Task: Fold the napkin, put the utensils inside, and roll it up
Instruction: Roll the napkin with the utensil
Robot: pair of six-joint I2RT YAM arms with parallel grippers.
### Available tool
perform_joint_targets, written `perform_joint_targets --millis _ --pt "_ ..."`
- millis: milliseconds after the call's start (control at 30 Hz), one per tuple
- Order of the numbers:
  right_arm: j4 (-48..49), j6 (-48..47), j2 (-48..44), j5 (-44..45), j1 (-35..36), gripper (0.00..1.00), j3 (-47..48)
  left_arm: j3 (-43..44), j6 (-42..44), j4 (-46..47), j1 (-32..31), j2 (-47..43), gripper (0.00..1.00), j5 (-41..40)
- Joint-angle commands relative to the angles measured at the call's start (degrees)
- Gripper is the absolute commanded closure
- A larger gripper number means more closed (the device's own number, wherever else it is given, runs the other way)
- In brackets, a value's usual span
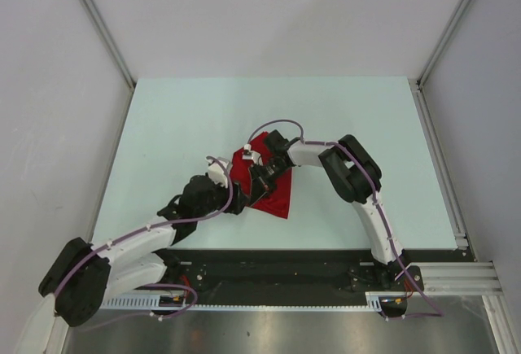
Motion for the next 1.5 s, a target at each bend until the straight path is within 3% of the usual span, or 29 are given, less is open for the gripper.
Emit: perform_joint_targets --millis 0,233,833,1067,1233,1467 --pt "-5.2 -1.3 5.0 10.9 -1.2 1.0 -1.4 2.8 -0.3 -0.3 -0.4 2.1 0.26 -5.0" --pt "-5.2 -1.2 5.1 10.9 -1.3 1.0 -1.2 3.2 -0.5 -1.1 -0.4 3.7 0.32 -5.9" --pt "-5.5 -1.4 5.0 11.3 -1.3 1.0 -1.2 5.8 -1.2 1.2 -0.4 10.3 0.62 -10.8" --pt "-5.5 -1.5 2.9 11.8 -1.3 0.78 -1.7 7.9 -2.3 -2.1 -0.2 13.0 0.83 -14.1" --pt "-5.3 -1.3 0.4 12.4 -1.4 0.7 -2.4 10.4 -3.5 -5.3 -0.2 16.2 0.97 -14.7" --pt "-2.7 -0.1 -4.9 14.9 -2.0 0.56 -6.0 12.1 -4.4 -8.9 0.4 17.4 0.99 -14.0"
